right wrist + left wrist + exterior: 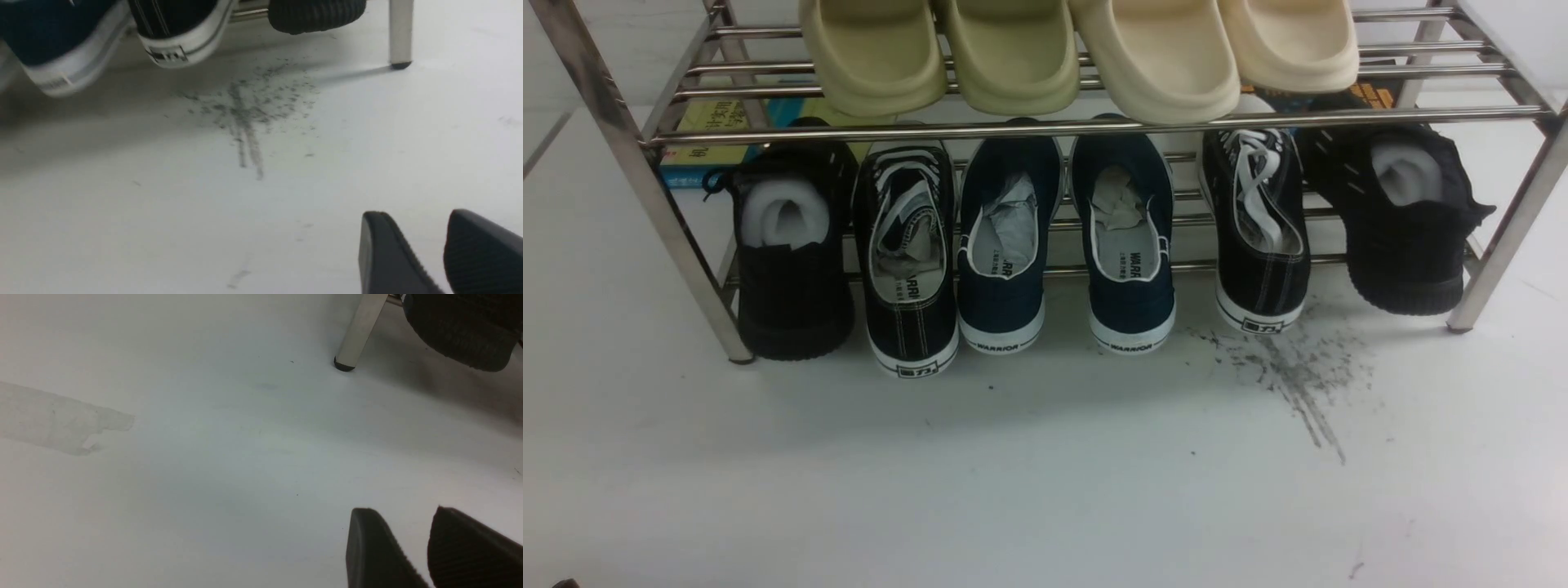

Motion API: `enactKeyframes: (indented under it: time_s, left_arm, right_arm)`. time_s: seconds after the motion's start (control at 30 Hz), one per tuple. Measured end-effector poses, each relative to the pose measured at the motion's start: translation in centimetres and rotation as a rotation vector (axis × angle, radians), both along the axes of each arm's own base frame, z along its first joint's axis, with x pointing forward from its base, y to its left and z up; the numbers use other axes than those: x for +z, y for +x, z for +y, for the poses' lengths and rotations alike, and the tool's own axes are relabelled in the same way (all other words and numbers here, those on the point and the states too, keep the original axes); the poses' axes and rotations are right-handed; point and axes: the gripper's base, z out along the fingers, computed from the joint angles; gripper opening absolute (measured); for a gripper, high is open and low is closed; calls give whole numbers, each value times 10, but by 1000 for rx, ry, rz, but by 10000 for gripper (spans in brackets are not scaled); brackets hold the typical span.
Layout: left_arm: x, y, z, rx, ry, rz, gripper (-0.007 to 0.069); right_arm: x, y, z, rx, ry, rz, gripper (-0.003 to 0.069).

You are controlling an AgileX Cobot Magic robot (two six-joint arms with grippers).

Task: Take the shoes off the shelf with your hand on the white table.
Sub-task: 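Reach toward the shoe rack and grasp a shoe on it with the right gripper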

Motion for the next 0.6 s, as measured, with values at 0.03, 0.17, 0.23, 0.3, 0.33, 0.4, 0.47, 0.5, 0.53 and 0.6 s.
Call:
enactKeyframes:
  time_s: [0.03, 0.17, 0.23, 0.3, 0.33, 0.4, 0.47, 0.5, 0.53, 0.6]
  left_arm:
    - [0, 0, 0, 0, 0, 0, 239]
    - [0, 0, 0, 0, 0, 0, 239]
    - [0, 0, 0, 0, 0, 0, 239]
    - [0, 0, 0, 0, 0, 0, 239]
    - [0, 0, 0, 0, 0, 0, 239]
    - [0, 0, 0, 0, 0, 0, 239]
    - [0, 0, 0, 0, 0, 0, 239]
    - [0, 0, 0, 0, 0, 0, 239]
    - [0, 0, 0, 0, 0, 0, 239]
    - [0, 0, 0, 0, 0, 0, 239]
  right_arm:
    - [0, 0, 2, -2, 84, 7, 242]
    - [2, -1, 10, 2, 407, 40, 242]
    - [4, -1, 12, 6, 485, 45, 242]
    - [5, -1, 13, 10, 535, 47, 242]
    - [6, -1, 14, 14, 575, 49, 242]
    - [8, -1, 15, 19, 632, 50, 242]
    - [9, -2, 17, 29, 679, 59, 242]
    - [10, -2, 18, 43, 709, 69, 242]
    - [10, -3, 20, 55, 721, 73, 242]
    - [11, -3, 21, 77, 716, 65, 242]
